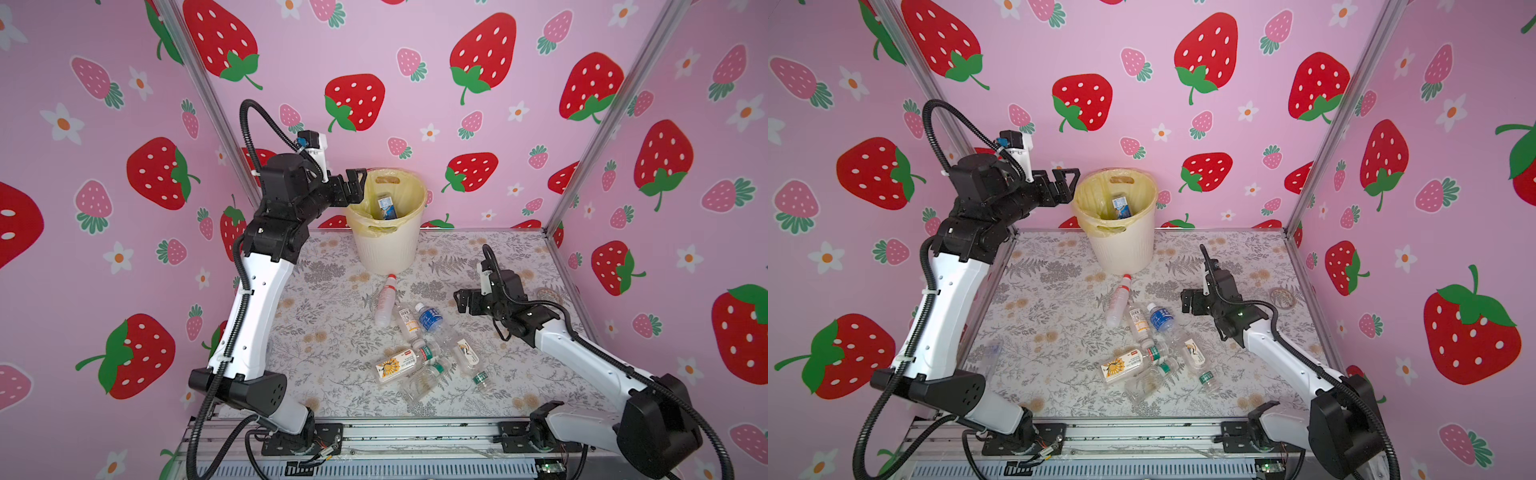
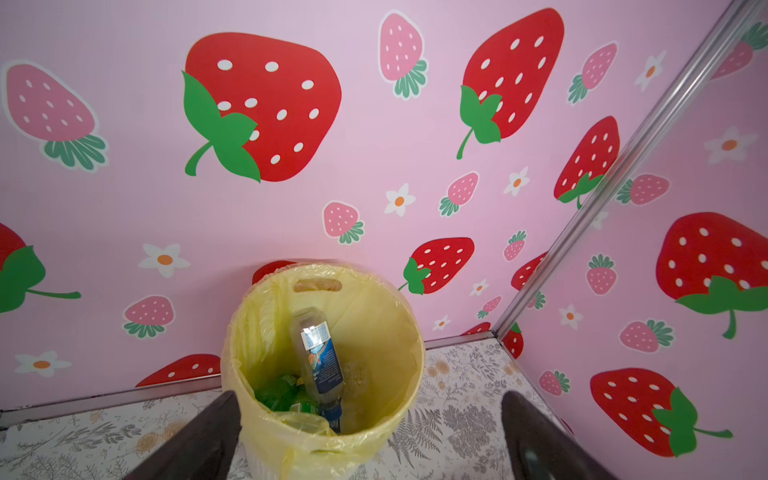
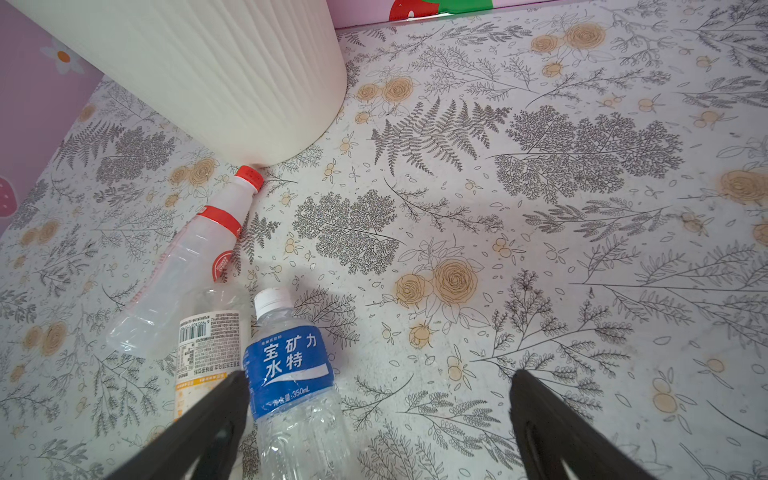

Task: Throw the plastic bottles in the bin
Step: 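Withdraw the left gripper from the bin while the right gripper moves toward the peacock-labelled bottle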

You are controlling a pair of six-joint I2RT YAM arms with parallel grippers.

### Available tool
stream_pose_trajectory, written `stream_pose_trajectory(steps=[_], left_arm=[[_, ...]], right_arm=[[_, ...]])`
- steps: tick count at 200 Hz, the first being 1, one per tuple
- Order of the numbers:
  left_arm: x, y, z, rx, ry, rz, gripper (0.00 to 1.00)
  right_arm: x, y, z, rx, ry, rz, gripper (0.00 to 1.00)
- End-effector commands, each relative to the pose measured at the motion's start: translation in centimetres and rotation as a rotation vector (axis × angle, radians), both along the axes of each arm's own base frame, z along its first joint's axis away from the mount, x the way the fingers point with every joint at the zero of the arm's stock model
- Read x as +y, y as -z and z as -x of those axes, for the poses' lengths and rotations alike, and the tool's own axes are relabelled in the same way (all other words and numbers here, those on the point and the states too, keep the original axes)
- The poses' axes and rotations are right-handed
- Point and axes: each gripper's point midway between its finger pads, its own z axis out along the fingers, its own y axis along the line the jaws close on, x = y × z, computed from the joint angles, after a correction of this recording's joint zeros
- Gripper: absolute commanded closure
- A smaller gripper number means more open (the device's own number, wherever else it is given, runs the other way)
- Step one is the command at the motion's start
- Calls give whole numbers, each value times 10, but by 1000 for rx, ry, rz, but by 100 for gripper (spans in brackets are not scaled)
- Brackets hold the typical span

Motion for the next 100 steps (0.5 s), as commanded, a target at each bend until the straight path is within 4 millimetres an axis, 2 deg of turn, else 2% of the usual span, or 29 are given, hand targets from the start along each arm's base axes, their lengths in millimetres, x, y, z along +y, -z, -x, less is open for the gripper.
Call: stream_pose_trajectory(steps=[1, 62, 100], left_arm=[[-8, 49, -7, 97, 45, -40, 1], [-5, 104, 16, 202, 65, -66, 1], [-9, 156, 28, 328, 98, -61, 1]], right_arm=[[-3, 0, -2, 18, 11, 21, 1], [-6, 11, 10, 69, -6, 35, 1], [-7, 18, 19, 97, -25, 34, 1]])
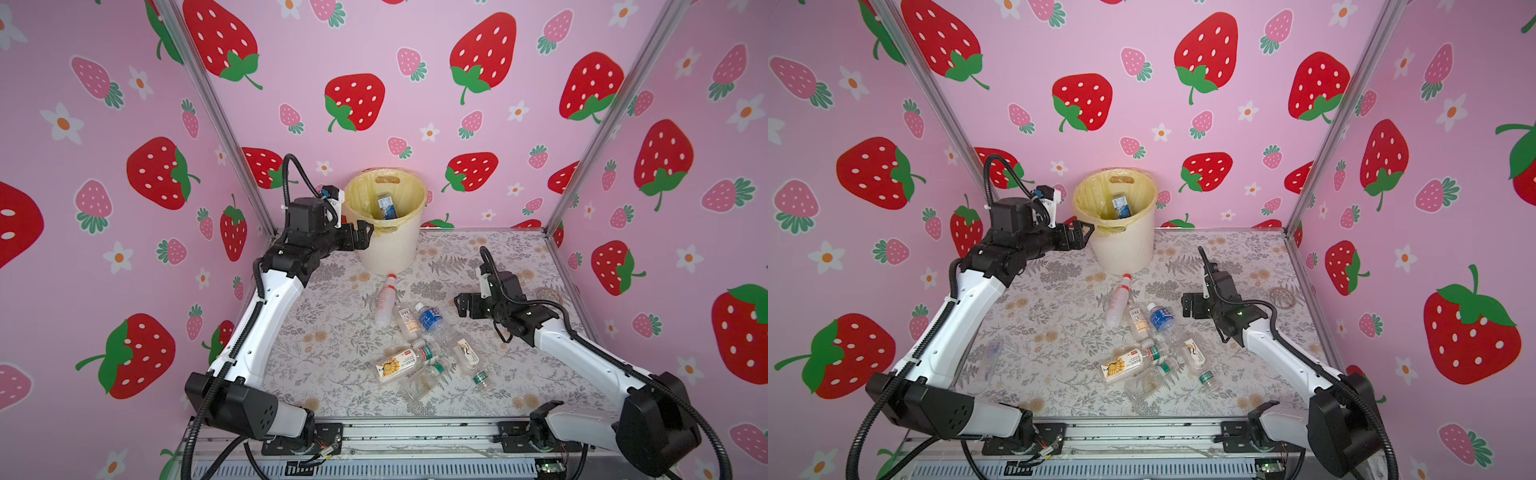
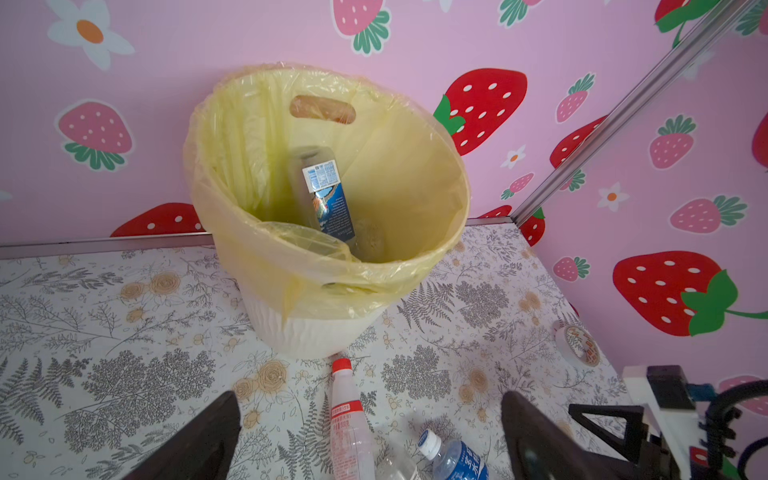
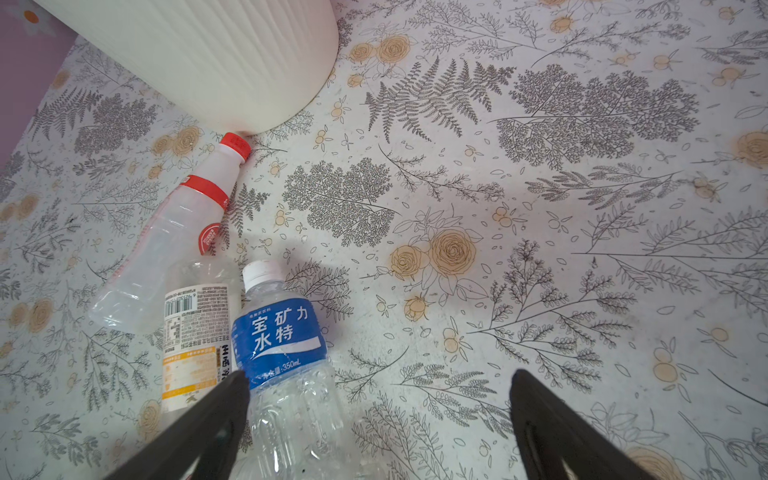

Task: Throw the plastic bottles in the bin
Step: 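Withdraw the left gripper from the bin while the right gripper moves toward the peacock-labelled bottle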

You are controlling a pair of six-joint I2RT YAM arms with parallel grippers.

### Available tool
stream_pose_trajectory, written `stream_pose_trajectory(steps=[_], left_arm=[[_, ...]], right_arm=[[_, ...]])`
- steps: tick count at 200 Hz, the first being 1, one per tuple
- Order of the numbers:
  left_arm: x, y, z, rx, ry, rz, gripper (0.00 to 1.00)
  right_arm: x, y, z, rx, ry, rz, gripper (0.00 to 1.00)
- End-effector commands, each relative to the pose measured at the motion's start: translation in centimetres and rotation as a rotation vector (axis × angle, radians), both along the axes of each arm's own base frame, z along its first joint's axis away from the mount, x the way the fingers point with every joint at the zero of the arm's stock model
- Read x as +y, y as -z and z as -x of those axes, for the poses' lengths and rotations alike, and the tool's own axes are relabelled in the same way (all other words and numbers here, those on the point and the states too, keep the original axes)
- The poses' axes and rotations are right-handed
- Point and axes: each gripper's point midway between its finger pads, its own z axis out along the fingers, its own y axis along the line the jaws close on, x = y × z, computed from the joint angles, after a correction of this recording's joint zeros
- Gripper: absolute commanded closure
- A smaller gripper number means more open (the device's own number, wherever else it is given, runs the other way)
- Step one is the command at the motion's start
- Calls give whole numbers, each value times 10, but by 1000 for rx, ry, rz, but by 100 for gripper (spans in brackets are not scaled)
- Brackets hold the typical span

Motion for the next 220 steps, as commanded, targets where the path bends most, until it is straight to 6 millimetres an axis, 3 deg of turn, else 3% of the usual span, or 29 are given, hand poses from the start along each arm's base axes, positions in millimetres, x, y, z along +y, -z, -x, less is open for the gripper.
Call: stream_pose_trajectory(steps=[1, 46, 83, 123, 167, 220], left_arm=[[-4, 8, 13, 15, 41, 15, 1], [-13, 55, 40, 149, 124, 10, 1], [4, 68, 55, 109, 64, -42, 1], [4, 92, 60, 178, 52, -31, 1], [-6, 89, 66, 209, 90, -22, 1], [-8, 90, 67, 228, 85, -19, 1]], right_arm=[[-4, 4, 9, 30, -10, 9, 1], [-11, 10, 17, 48, -2, 32, 1], [-18, 15, 25, 60, 16, 32, 1], [-15, 20, 38, 101, -16, 5, 1], [-13, 11, 54, 97, -47, -57, 1], [-23, 31, 69, 130, -11, -63, 1]])
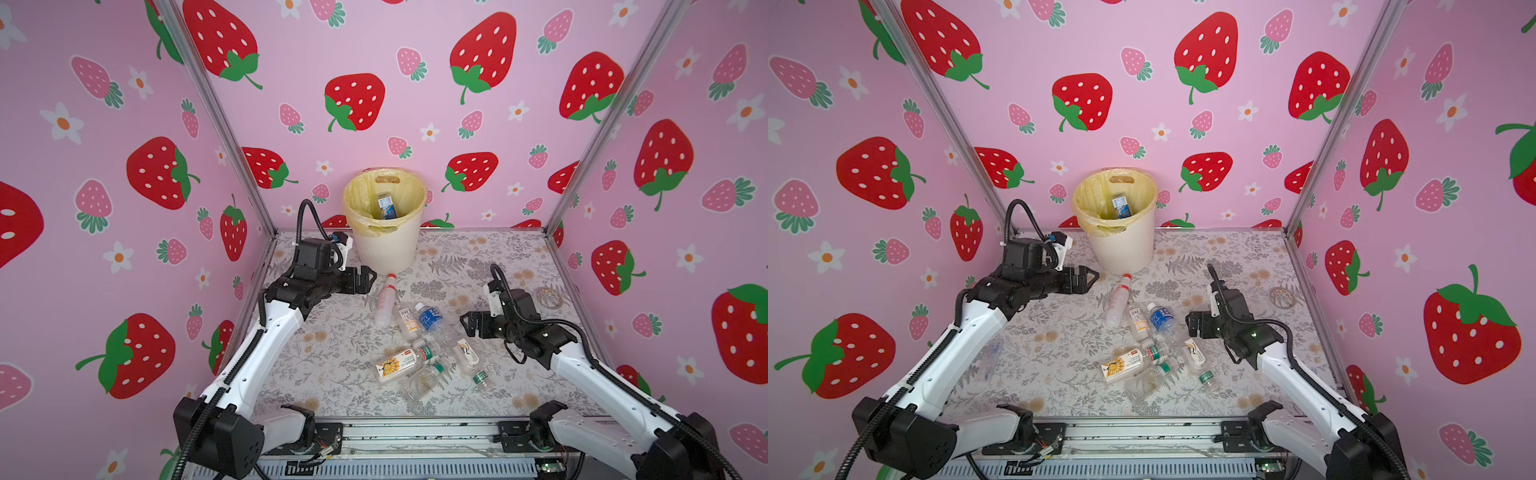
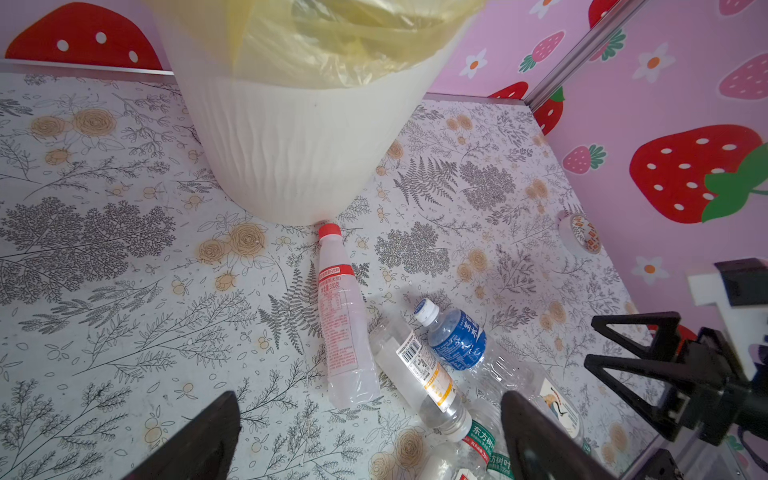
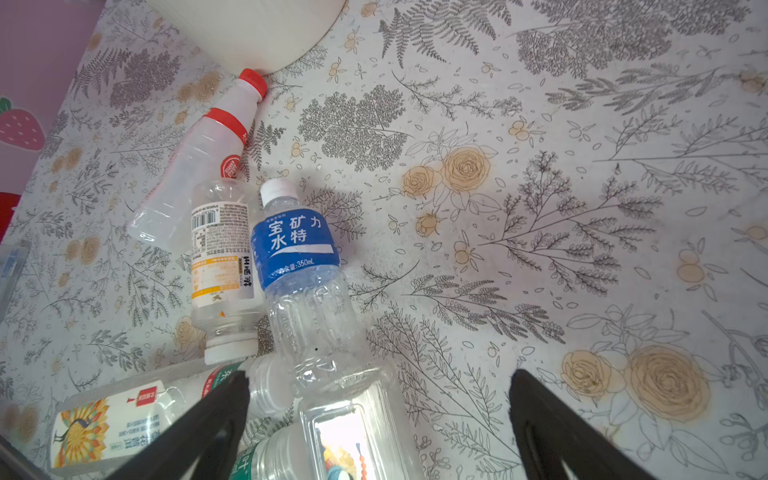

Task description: Throw the plastic bottles in the bin

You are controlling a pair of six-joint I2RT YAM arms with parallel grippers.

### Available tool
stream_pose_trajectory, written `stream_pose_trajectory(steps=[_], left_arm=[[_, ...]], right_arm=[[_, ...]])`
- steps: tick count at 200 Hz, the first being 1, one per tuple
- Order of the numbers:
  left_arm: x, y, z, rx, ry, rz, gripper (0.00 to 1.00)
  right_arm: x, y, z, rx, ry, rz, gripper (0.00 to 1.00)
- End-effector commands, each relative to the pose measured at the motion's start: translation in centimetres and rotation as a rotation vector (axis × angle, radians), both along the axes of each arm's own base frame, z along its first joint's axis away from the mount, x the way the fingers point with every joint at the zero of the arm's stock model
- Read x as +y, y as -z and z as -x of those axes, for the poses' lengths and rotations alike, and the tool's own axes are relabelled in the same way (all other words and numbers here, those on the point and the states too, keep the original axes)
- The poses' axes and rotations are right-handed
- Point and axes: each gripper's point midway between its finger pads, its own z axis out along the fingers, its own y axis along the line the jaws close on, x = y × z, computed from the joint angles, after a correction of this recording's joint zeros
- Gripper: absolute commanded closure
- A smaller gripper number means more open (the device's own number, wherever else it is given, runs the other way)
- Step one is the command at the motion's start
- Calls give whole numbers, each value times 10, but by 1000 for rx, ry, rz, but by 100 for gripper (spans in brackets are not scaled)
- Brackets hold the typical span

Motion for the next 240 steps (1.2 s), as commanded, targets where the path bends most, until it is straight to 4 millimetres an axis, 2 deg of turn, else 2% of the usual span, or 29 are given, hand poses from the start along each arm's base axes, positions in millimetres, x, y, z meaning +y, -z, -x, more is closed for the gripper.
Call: stream_pose_trajectory(steps=[1, 57, 75, 103, 130, 174, 240], left_arm=[[-3, -11, 0, -7, 6, 16, 1], [-4, -7, -2, 13, 5, 14, 1], [-1, -4, -3, 21, -5, -5, 1], [7, -2, -5, 20, -31, -37, 1], [11, 1, -8, 20, -45, -44, 1], [19, -4, -16, -5, -72, 47, 1], [32, -3, -22, 5, -120, 86, 1]], right_arm=[[-6, 14, 11, 42, 23, -2, 1], [-16, 20, 20, 27, 51, 7, 1], [-18, 28, 24, 43, 45, 17, 1], [-9, 36, 30, 67, 7, -16, 1], [-6, 48, 35, 89, -15, 22, 1], [5, 44, 42, 54, -55, 2, 1], [12, 61, 64, 83, -74, 52, 1]])
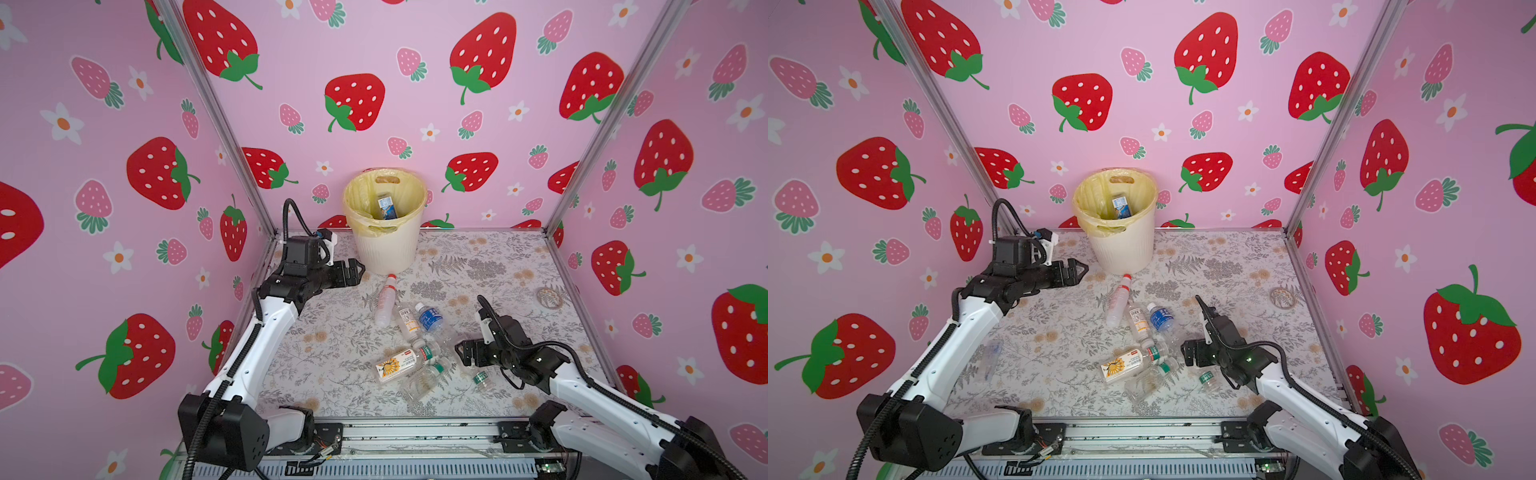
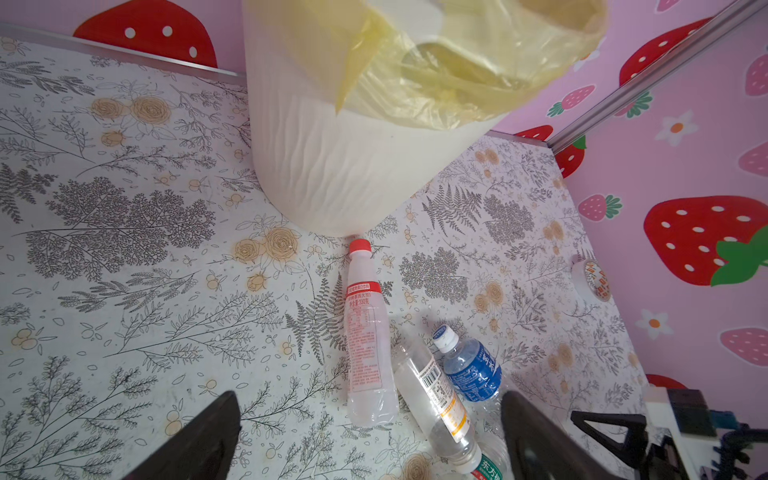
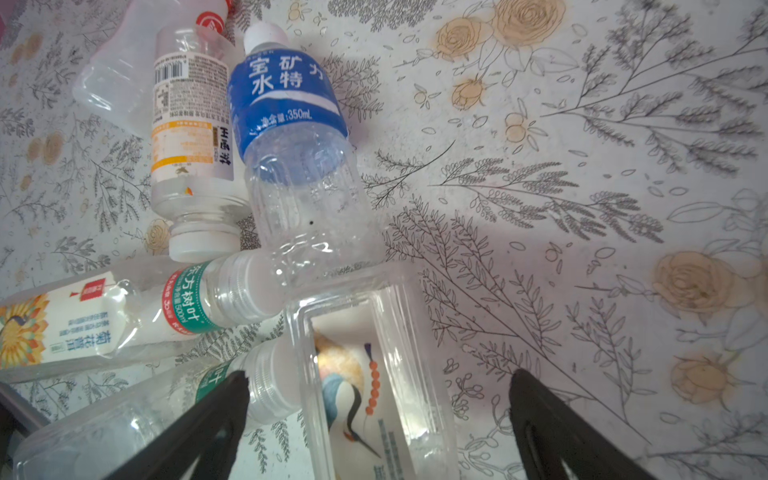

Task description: Throw the plastic bottles in the bin

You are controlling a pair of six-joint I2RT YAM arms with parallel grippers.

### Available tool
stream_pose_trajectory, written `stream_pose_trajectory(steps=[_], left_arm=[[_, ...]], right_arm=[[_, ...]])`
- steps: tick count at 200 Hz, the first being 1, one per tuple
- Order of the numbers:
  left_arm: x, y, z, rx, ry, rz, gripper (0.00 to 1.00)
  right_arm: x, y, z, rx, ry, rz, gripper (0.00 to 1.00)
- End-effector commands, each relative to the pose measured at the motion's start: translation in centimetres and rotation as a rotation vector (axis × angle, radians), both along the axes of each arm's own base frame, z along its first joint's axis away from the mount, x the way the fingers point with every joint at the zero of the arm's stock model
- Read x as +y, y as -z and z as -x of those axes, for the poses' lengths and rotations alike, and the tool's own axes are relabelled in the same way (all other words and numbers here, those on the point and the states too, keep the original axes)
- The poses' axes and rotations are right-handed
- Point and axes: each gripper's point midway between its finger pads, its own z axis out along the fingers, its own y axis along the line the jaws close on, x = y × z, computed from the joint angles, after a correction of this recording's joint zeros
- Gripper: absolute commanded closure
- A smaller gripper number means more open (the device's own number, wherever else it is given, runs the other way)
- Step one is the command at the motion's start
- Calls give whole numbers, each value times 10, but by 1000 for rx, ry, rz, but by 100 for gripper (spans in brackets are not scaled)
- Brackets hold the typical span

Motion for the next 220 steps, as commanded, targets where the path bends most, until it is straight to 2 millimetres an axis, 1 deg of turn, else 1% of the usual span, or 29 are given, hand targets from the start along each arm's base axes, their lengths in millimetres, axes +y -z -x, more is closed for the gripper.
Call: stream_pose_trajectory(steps=[1, 21, 55, 69, 83, 106, 130, 148, 175, 191, 220], left_arm=[[1, -5, -2, -18, -4, 22, 1], [3, -1, -3, -11, -18, 18, 1], [2, 0, -3, -5, -16, 24, 1], [1, 0, -3, -5, -13, 28, 1], [1, -2, -2, -12, -13, 28, 1], [2, -4, -2, -15, -13, 29, 1], [3, -5, -2, -19, -15, 27, 1], [6, -6, -2, -21, -24, 27, 1], [9, -6, -3, -20, -35, 33, 1], [8, -7, -2, -19, -30, 36, 1], [7, -5, -3, -7, -28, 45, 1]], right_arm=[[-1, 7, 6, 8, 24, 20, 1], [-1, 15, 10, 9, 24, 60, 1], [-2, 31, 15, 29, 30, 126, 0], [-5, 38, 17, 42, 31, 152, 1], [-5, 39, 18, 46, 28, 166, 2], [-4, 36, 17, 33, 19, 163, 4], [-3, 34, 16, 21, 15, 157, 8], [-6, 37, 14, 21, 26, 175, 8], [-3, 35, 10, 12, 13, 191, 13], [0, 36, 9, 9, 3, 199, 20], [3, 37, 7, 12, -7, 200, 30]])
